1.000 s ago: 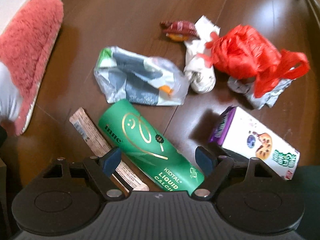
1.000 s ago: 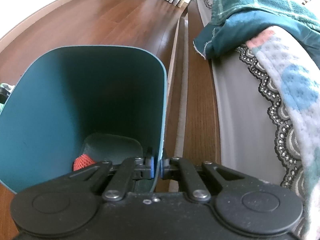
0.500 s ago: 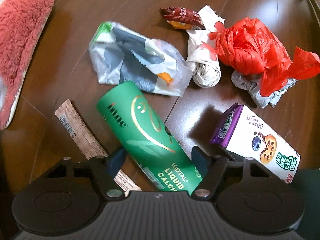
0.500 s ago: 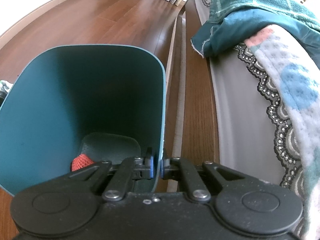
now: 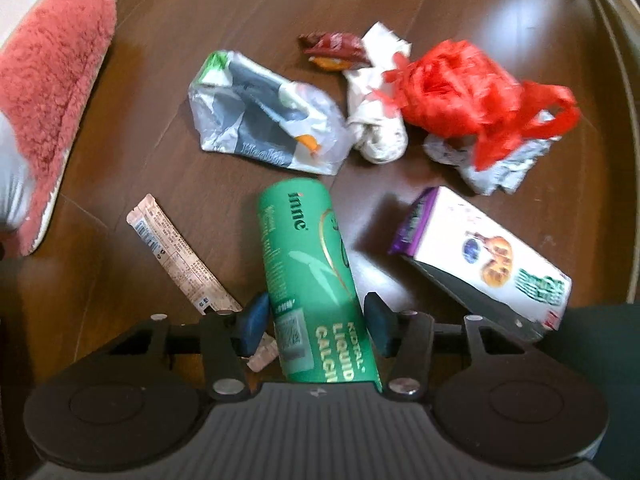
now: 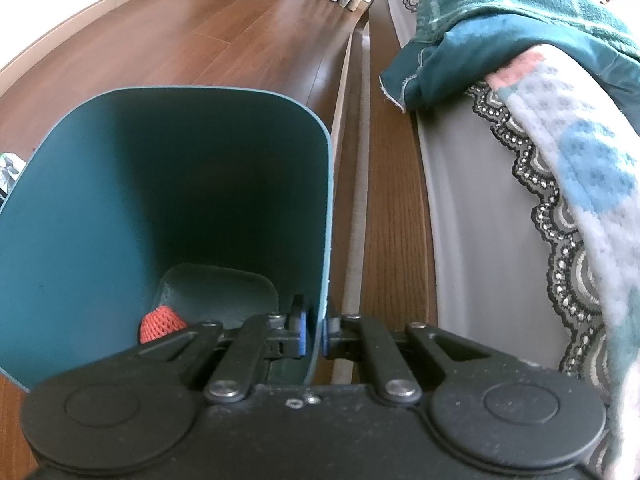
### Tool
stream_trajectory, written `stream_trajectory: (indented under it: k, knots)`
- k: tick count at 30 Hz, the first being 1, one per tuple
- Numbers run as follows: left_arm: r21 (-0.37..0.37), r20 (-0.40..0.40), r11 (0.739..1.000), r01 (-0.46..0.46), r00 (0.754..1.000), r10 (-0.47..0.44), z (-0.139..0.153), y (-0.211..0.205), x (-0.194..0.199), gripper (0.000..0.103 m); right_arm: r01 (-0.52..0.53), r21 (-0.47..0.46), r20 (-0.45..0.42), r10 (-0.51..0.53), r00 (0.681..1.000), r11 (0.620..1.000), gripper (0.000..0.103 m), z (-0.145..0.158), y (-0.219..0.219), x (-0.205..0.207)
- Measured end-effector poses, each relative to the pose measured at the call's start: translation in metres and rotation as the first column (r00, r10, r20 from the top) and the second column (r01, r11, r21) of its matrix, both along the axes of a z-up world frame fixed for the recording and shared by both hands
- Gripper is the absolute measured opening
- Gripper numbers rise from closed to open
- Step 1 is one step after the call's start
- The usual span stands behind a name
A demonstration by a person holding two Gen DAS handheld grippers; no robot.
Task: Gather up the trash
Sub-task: 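Lift the green tube with the left tool and carry it over the bin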
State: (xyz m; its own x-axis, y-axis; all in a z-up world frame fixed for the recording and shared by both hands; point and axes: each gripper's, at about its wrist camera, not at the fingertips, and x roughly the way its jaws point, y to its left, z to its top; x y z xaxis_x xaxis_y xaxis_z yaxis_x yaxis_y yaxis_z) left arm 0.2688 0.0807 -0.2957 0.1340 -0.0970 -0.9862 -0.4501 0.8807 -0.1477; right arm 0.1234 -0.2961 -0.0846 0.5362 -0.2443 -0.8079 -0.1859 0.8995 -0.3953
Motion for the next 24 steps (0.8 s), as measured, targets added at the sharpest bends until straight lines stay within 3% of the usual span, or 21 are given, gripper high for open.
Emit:
stream_trajectory:
  k: [12,18,24]
  knots:
    - [0.049,0.097,0.988,0.143,0.984,-0.148,0.069,-0.018,-0.021,0.046,-0.041,0.025,-0.007,0.042,0.999,0.999,0.006,0.002,-0.003,-0.004]
    - [0.081,0.219,0.965,0.251,0.94,-0.263,0.138,-0.029,-0.049,0.046,-0.063,0.028,-0.013,0.064,0.998,0.998,0.006,0.001,-0.006,-0.006]
    - [0.086,0.346,0.953,0.29,0.888,-0.302,0.21,-0.042,-0.083,0.046,-0.082,0.004,-0.019,0.082,0.996,0.997,0.006,-0.002,-0.005,-0.007]
